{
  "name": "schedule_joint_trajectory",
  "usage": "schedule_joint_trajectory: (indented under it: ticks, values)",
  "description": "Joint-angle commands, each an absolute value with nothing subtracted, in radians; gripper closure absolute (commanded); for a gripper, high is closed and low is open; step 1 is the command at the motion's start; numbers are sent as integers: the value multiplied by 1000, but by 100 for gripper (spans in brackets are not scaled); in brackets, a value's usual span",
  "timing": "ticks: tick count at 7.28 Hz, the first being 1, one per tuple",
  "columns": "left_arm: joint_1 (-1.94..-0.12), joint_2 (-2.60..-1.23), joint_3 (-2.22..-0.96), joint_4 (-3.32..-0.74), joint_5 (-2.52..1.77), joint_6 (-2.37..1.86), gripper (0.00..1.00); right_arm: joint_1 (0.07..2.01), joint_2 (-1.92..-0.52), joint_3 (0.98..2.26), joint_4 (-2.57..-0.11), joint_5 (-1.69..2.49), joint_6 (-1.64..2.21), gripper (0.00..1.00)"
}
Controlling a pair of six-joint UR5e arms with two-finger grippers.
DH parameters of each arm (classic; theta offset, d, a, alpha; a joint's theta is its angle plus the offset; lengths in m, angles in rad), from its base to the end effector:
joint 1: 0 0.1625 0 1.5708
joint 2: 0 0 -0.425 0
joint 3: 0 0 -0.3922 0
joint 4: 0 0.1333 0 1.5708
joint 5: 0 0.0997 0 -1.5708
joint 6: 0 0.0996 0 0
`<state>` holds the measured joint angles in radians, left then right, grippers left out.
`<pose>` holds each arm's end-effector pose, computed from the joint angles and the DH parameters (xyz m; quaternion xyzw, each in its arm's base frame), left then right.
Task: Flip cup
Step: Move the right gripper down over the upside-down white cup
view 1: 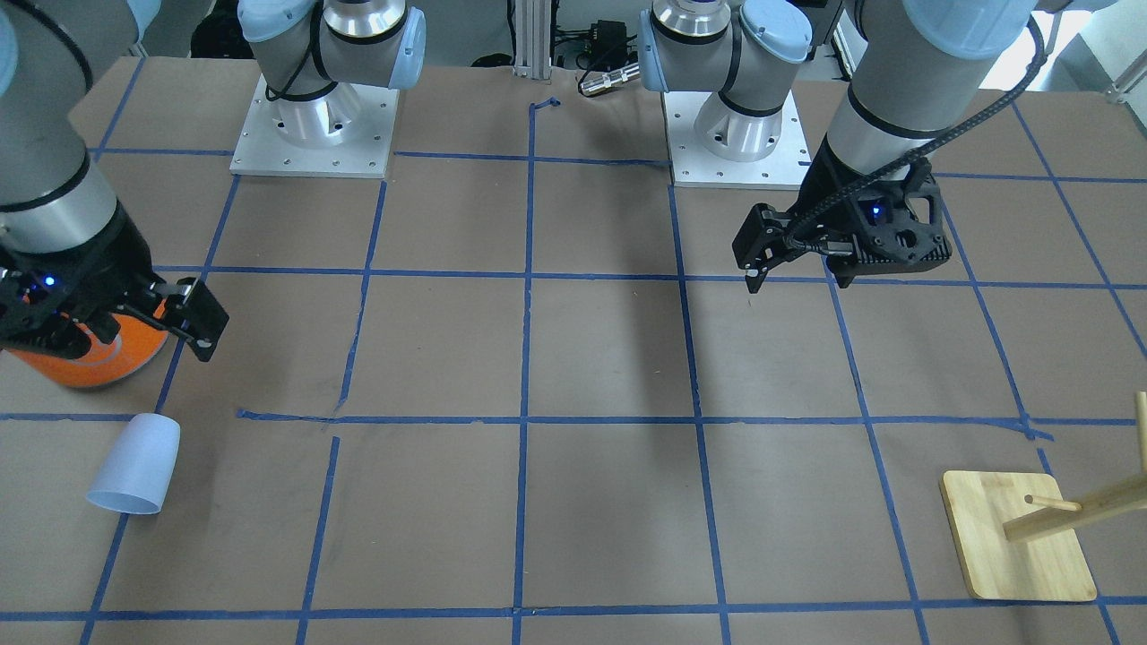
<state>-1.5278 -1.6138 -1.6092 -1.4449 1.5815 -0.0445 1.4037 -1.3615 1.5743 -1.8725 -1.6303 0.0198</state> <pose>-0.1101 -0.5184 0.4602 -0.0438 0.9988 -0.0222 0.0053 0.0292 -0.5929 0.4052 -0.0945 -0.9941 0.0421 0.0329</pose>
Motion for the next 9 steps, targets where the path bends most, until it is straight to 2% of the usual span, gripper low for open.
schedule_joint_trajectory:
  ticks: [1, 3, 9]
  values:
    - [-1528, -1615, -1611, -1445, 1582, -44, 0, 1379, -1254, 1580, -2001, -1635, 20, 4]
    - [-1528, -1617, -1611, -1445, 1580, -44, 0, 1333, -1168, 1585, -2118, -1669, 5, 2]
    - [-1529, -1609, -1640, -1433, 1582, -44, 0, 1287, -1077, 1635, -2244, -1670, -119, 1]
